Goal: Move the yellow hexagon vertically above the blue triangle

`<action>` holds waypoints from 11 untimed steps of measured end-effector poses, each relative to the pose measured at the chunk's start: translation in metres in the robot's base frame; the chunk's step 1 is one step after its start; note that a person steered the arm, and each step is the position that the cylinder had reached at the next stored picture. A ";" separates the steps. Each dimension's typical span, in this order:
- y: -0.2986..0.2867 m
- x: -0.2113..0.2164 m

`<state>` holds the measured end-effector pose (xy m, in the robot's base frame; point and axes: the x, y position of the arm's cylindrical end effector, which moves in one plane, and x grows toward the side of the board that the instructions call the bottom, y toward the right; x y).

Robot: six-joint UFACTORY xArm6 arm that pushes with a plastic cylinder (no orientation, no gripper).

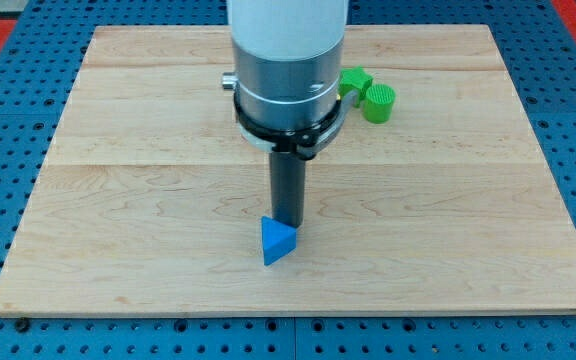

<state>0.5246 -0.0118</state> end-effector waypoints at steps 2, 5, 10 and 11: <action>-0.001 -0.087; 0.075 -0.134; 0.025 -0.121; -0.006 -0.121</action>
